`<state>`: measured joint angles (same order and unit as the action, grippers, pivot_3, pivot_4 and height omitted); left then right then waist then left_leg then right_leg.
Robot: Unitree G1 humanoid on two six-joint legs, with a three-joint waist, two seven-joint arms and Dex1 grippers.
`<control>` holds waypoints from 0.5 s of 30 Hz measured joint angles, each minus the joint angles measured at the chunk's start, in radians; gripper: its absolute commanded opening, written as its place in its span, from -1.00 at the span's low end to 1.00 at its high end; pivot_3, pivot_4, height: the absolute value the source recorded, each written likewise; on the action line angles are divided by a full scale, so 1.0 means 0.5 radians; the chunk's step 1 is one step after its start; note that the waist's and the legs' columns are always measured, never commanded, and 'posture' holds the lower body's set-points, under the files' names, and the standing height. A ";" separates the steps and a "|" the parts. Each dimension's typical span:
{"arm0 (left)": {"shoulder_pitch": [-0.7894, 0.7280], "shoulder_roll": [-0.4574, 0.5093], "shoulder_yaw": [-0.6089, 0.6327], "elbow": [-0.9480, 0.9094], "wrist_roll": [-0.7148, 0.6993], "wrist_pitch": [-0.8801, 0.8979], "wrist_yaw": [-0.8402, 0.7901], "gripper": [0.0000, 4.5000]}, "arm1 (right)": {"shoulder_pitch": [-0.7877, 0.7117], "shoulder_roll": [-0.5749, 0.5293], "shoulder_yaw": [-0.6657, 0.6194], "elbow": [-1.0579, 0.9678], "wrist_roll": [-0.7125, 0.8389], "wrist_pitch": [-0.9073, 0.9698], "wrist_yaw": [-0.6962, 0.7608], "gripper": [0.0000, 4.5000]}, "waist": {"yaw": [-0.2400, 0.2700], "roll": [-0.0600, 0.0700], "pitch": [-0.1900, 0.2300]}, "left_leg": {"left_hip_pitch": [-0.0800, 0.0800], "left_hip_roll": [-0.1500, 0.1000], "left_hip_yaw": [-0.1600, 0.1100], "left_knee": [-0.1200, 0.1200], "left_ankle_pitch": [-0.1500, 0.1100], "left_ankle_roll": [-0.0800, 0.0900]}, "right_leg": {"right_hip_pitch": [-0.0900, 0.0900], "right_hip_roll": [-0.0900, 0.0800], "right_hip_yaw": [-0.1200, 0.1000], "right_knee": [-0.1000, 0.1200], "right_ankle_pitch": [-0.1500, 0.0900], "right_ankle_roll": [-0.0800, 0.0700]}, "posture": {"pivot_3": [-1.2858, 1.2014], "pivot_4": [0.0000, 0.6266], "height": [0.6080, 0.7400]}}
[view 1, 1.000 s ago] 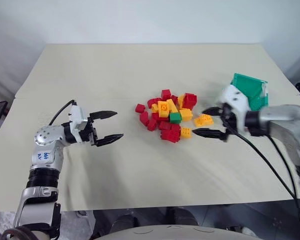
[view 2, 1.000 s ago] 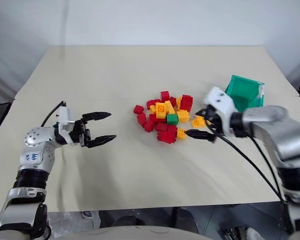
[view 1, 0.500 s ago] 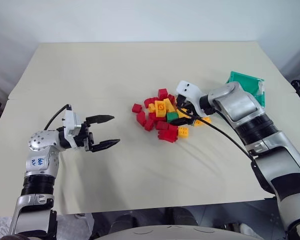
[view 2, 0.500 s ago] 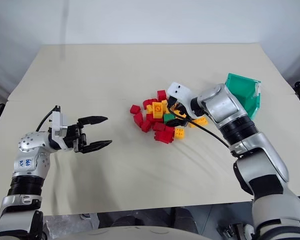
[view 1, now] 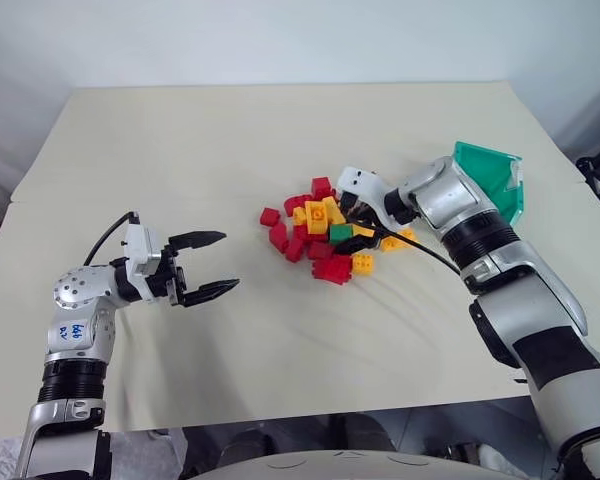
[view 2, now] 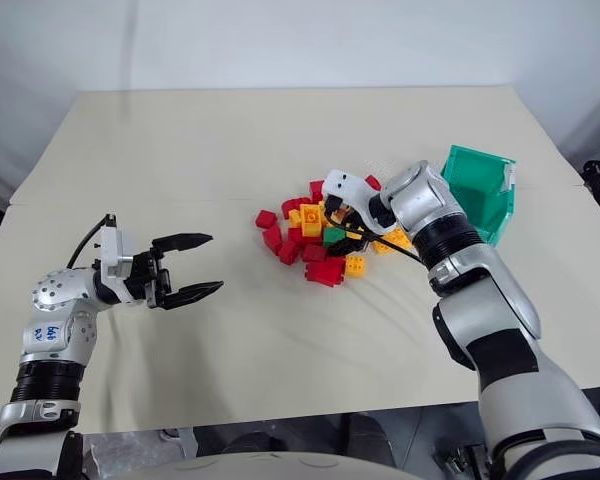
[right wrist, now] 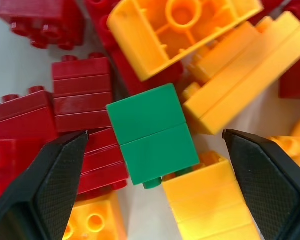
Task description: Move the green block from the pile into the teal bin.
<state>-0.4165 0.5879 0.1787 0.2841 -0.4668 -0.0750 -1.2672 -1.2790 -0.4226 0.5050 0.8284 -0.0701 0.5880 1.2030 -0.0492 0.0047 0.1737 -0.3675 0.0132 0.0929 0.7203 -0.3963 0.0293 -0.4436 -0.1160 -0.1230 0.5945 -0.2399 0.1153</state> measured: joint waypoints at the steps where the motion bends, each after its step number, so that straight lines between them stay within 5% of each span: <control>1: 0.000 0.000 0.000 0.000 0.000 0.000 0.001 1.00 | 0.000 0.012 -0.004 0.001 -0.007 -0.002 0.012 0.60 | -0.006 0.000 0.000 | 0.000 0.000 0.000 0.000 0.000 0.000 | 0.000 0.000 0.000 0.000 0.000 0.000 | 0.03 -0.52 1.00; 7: -0.001 -0.001 0.000 0.000 0.000 0.000 0.008 1.00 | 0.004 0.005 -0.028 -0.033 -0.028 0.017 0.032 -0.28 | -0.014 0.000 0.000 | 0.000 0.000 -0.001 0.000 0.000 -0.001 | 0.000 0.000 0.000 0.001 0.000 0.000 | 0.03 -0.52 1.00; 15: -0.039 -0.059 -0.025 0.006 0.002 0.003 0.016 1.00 | 0.114 -0.118 -0.198 -0.397 -0.005 0.202 -0.037 -0.33 | -0.009 0.000 0.000 | -0.001 0.000 -0.001 0.001 0.000 -0.001 | 0.000 -0.001 0.000 0.001 0.000 0.000 | 0.03 -0.52 1.00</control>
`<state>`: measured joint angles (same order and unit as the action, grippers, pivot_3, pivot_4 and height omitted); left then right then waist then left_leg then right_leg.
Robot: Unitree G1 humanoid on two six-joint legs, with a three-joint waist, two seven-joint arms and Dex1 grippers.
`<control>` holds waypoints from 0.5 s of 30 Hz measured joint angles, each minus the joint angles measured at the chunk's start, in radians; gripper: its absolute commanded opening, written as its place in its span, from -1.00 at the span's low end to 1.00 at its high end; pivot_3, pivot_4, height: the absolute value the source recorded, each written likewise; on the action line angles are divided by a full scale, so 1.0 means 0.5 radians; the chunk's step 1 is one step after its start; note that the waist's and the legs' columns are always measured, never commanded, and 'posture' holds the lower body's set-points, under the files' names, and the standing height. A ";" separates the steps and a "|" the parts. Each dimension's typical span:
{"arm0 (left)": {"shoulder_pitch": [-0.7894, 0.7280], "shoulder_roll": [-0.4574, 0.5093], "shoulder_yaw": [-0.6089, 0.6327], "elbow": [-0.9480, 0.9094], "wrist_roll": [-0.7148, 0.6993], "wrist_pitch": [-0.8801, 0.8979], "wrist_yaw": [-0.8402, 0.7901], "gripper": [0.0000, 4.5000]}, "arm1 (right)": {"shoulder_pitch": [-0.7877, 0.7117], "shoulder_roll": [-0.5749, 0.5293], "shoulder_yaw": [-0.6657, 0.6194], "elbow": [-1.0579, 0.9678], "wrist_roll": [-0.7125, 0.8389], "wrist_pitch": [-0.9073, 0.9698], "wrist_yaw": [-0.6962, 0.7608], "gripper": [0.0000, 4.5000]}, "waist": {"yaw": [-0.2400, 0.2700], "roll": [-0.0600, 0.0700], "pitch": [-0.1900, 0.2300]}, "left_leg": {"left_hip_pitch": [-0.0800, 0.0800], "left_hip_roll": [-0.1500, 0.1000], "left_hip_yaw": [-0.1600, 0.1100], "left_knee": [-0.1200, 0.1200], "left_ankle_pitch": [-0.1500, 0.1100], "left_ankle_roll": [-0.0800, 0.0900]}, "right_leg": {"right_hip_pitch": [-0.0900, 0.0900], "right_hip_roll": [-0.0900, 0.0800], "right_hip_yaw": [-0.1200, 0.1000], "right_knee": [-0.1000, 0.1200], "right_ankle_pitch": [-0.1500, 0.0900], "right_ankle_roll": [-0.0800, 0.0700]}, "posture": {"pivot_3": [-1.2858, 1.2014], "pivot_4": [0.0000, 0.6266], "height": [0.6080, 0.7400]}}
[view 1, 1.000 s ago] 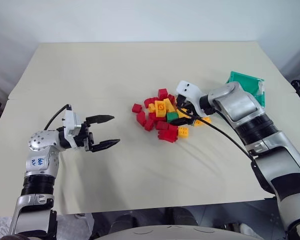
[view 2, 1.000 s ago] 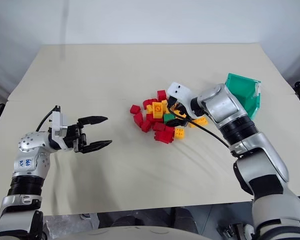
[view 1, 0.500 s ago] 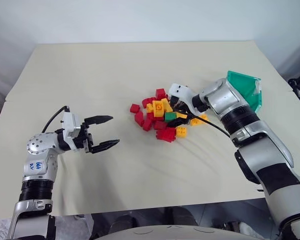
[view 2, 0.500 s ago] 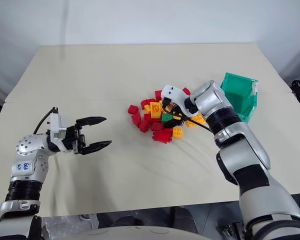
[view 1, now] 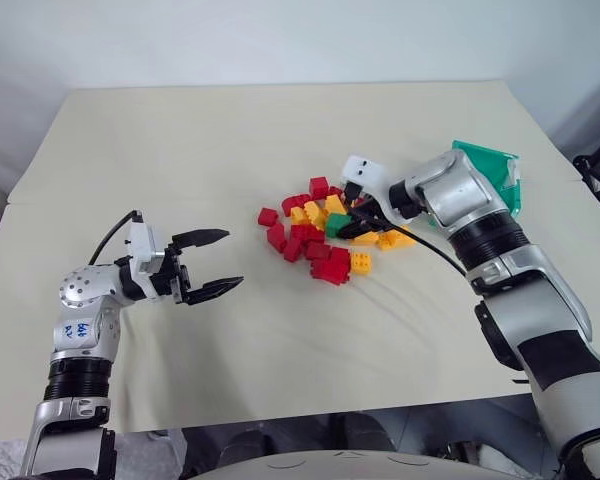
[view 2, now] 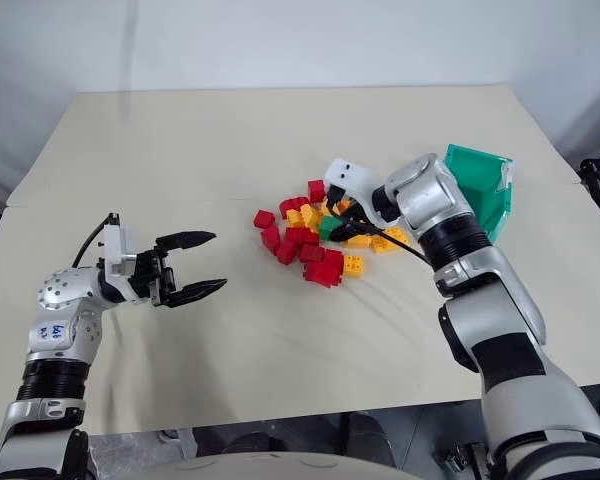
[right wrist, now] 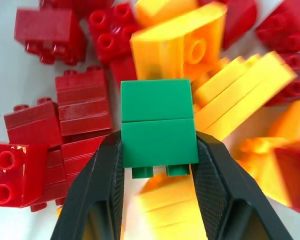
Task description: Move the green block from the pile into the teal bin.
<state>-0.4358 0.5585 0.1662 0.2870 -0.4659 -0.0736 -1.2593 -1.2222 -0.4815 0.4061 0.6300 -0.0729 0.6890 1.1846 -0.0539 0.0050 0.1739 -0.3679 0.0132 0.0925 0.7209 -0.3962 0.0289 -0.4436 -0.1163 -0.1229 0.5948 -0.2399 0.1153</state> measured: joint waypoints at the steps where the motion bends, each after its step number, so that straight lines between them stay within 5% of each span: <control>1: -0.018 -0.017 -0.010 0.000 0.000 0.003 0.002 1.00 | 0.042 -0.036 -0.039 -0.093 0.010 0.042 -0.009 -0.33 | 0.006 0.000 0.000 | 0.000 0.000 -0.001 0.000 0.000 0.000 | 0.000 0.000 -0.001 0.000 0.000 0.000 | 0.03 -0.52 1.00; 15: -0.384 -0.321 -0.330 0.001 0.150 0.138 0.206 1.00 | 0.818 -0.622 -0.987 -1.194 0.263 0.318 -0.500 -0.33 | 0.111 0.000 0.000 | -0.002 -0.002 0.002 0.008 0.000 0.001 | 0.000 0.000 0.002 0.003 0.000 0.001 | 0.03 -0.52 1.00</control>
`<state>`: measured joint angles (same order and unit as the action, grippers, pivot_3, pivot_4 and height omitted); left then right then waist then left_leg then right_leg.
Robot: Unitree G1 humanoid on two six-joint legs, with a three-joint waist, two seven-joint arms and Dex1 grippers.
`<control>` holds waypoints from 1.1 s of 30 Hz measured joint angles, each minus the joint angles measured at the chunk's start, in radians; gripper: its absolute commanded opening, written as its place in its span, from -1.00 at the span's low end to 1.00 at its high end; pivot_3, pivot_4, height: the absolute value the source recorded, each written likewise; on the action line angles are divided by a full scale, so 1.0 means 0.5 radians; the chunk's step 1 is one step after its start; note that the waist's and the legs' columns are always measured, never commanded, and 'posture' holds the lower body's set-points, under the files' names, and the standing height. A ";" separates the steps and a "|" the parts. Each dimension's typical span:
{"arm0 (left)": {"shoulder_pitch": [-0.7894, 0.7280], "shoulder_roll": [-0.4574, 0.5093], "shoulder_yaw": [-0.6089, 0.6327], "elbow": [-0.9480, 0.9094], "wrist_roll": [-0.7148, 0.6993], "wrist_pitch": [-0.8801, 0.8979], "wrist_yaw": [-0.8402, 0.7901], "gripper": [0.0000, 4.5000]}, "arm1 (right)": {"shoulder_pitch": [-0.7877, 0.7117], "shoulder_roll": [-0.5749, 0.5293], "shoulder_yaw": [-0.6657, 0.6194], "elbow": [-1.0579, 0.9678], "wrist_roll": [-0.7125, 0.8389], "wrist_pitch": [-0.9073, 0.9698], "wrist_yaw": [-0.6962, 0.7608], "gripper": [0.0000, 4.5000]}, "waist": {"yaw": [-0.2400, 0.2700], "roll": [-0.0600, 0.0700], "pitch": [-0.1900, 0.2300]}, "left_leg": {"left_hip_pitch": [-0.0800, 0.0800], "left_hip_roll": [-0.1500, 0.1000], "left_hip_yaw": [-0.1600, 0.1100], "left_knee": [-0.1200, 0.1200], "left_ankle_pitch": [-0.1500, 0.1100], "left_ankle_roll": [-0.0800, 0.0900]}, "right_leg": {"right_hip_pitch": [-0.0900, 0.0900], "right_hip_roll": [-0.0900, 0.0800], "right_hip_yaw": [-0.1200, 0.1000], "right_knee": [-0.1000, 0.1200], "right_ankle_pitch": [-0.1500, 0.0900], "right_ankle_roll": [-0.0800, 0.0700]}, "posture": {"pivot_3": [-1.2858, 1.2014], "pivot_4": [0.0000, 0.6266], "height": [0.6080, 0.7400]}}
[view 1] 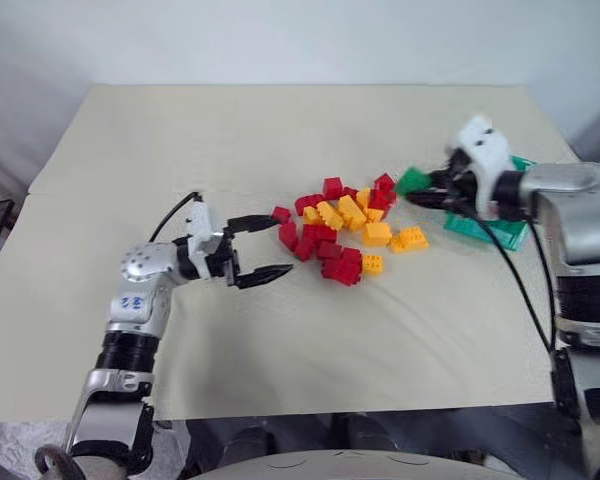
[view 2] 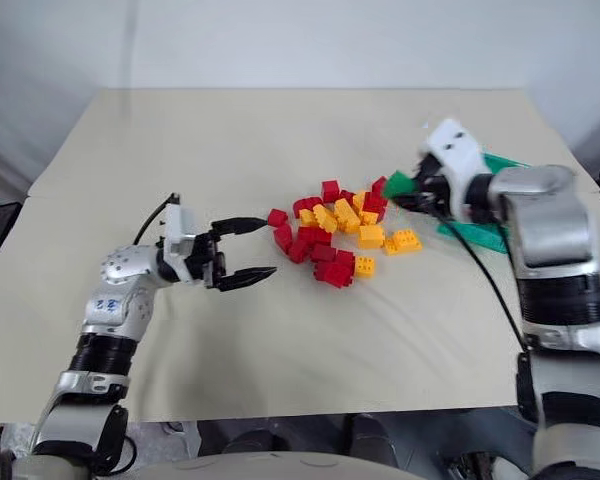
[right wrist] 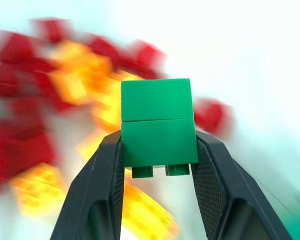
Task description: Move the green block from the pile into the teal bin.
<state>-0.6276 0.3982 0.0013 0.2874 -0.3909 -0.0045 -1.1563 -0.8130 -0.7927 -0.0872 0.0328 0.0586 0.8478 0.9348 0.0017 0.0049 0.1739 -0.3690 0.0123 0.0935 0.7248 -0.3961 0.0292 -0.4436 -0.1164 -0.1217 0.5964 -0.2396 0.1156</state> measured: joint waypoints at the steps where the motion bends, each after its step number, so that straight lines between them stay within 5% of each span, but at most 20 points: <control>1: -0.041 -0.033 -0.024 0.013 0.027 0.005 0.032 1.00 | 0.065 -0.047 -0.076 -0.019 -0.007 0.019 -0.075 -0.33 | 0.005 0.000 0.000 | 0.000 0.000 0.000 0.000 0.000 0.000 | 0.000 0.000 0.000 0.000 0.000 0.000 | 0.03 -0.52 1.00; 11: -0.385 -0.336 -0.172 0.324 0.192 -0.048 0.178 1.00 | 0.130 -0.078 -0.231 0.412 -0.043 -0.160 -0.517 -0.33 | -0.010 0.000 0.000 | 0.004 0.000 0.008 -0.002 0.002 0.003 | 0.000 0.002 0.007 0.001 0.001 0.000 | 0.03 -0.52 1.00; 20: -0.461 -0.349 -0.181 0.469 0.274 -0.030 0.258 1.00 | -0.044 -0.038 -0.173 0.908 -0.038 -0.513 -0.591 0.97 | -0.007 0.002 -0.001 | 0.003 0.000 0.006 -0.004 0.002 0.003 | 0.000 0.001 0.005 -0.001 0.001 0.001 | 0.03 -0.52 1.00; 22: -0.462 -0.348 -0.178 0.468 0.274 -0.007 0.267 1.00 | -0.059 -0.039 -0.153 0.901 -0.033 -0.523 -0.580 0.99 | -0.005 0.002 -0.001 | 0.002 0.000 0.005 -0.004 0.002 0.004 | 0.000 0.000 0.005 -0.001 0.001 0.001 | 0.03 -0.52 1.00; 28: -0.432 -0.287 -0.118 0.369 0.231 0.167 0.291 1.00 | 0.149 -0.076 -0.170 0.424 0.127 -0.437 -0.408 0.99 | -0.006 0.002 -0.001 | 0.002 0.000 0.002 -0.004 0.002 0.004 | 0.000 0.001 0.003 -0.001 0.001 0.001 | 0.03 -0.52 1.00; 33: -0.250 -0.064 0.024 0.152 0.094 0.451 0.271 1.00 | 0.760 -0.222 -0.344 -0.290 0.526 -0.263 0.008 0.99 | 0.005 0.002 0.000 | 0.000 0.000 0.000 -0.003 0.002 0.003 | 0.000 0.001 0.001 -0.003 0.001 0.001 | 0.03 -0.52 1.00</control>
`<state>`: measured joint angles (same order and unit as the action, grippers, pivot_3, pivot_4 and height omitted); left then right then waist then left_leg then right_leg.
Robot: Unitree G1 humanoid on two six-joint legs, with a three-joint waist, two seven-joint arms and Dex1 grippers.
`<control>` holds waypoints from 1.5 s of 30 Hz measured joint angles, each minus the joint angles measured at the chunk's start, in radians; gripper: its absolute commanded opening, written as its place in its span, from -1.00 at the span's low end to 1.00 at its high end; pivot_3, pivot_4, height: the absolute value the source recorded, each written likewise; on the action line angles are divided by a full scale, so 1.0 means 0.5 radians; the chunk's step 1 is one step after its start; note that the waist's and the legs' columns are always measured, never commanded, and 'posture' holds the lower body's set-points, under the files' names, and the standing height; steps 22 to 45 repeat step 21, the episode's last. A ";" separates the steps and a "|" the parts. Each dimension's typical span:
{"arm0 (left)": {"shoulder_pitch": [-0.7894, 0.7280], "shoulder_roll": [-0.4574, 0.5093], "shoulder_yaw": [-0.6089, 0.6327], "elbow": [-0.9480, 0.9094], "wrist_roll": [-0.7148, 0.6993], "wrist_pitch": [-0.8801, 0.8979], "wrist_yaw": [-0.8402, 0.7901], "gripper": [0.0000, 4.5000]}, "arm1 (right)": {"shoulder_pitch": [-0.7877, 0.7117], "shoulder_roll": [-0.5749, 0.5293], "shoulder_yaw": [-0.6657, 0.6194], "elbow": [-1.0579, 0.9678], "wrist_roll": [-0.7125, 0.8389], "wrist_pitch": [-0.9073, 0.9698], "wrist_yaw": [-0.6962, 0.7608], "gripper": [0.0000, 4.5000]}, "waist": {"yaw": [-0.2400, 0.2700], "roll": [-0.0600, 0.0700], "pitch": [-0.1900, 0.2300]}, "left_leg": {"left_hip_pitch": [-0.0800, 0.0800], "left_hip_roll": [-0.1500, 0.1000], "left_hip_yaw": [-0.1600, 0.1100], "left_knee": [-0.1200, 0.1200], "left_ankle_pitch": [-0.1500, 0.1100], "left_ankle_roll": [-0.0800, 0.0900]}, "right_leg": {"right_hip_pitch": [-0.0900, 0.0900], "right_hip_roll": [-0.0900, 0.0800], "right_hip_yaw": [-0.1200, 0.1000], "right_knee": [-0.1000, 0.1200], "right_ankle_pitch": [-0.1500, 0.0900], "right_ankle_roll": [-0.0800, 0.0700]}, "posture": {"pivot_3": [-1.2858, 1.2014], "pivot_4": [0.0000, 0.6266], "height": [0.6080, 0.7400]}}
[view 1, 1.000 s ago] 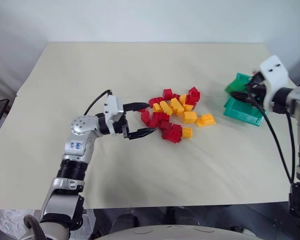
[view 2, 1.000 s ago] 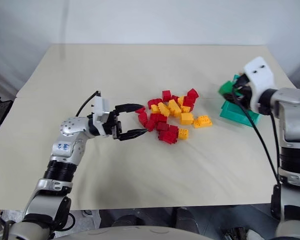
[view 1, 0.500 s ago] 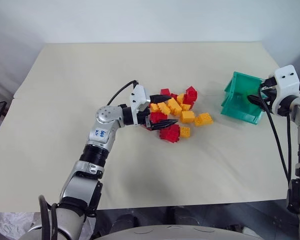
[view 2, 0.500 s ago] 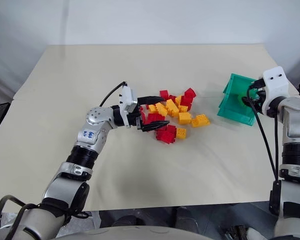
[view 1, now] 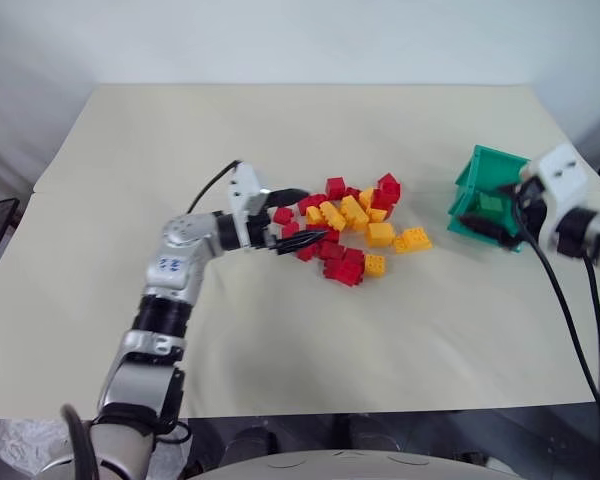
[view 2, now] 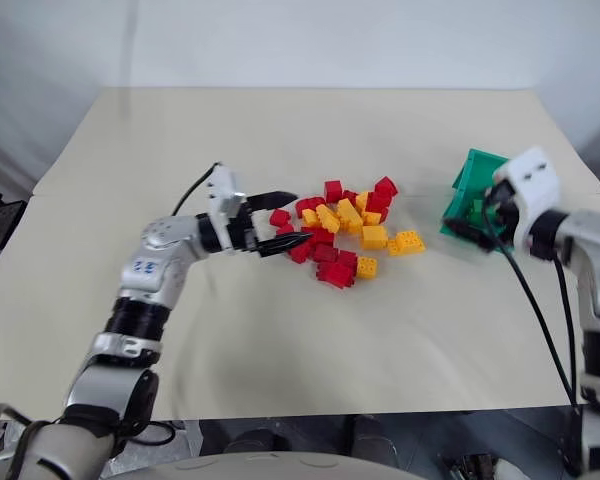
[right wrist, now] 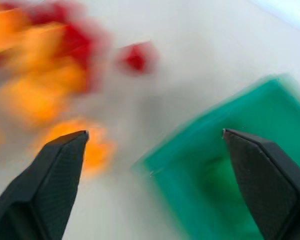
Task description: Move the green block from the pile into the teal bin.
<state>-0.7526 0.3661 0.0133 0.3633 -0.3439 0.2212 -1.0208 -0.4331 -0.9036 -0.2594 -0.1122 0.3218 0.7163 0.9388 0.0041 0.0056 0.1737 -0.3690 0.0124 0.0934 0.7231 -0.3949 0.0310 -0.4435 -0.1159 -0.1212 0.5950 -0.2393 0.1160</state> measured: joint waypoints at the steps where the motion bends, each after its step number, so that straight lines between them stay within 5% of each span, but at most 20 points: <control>1: 0.024 0.030 0.026 -0.014 -0.017 0.024 -0.004 1.00 | 0.063 -0.002 -0.030 -0.051 0.043 0.001 0.046 0.99 | 0.001 0.000 0.000 | 0.000 0.000 0.000 0.000 0.000 0.000 | 0.000 0.000 0.000 0.000 0.000 0.000 | 0.03 -0.52 1.00; 7: 0.379 0.478 0.210 -0.318 -0.217 0.253 -0.235 1.00 | 0.740 -0.096 -0.259 -0.257 0.201 -0.307 0.483 0.99 | 0.004 0.000 0.000 | 0.009 0.000 0.002 0.003 0.000 0.000 | 0.007 0.000 0.004 0.001 0.000 0.001 | 0.03 -0.52 1.00; 12: 0.631 0.640 0.317 -0.323 -0.246 0.235 -0.344 1.00 | 0.795 -0.087 -0.273 -0.146 0.216 -0.560 0.587 0.99 | -0.004 -0.001 0.002 | 0.037 0.007 -0.003 -0.004 -0.001 -0.001 | 0.035 -0.001 0.009 -0.004 0.000 0.000 | 0.03 -0.52 1.00; 45: 0.817 0.653 0.455 -0.381 -0.253 0.122 -0.291 1.00 | 0.698 0.035 -0.154 -0.064 0.241 -0.689 0.493 0.99 | -0.004 0.000 0.002 | 0.037 0.007 -0.005 -0.006 -0.002 -0.001 | 0.029 -0.001 0.015 0.000 0.000 -0.001 | 0.03 -0.52 1.00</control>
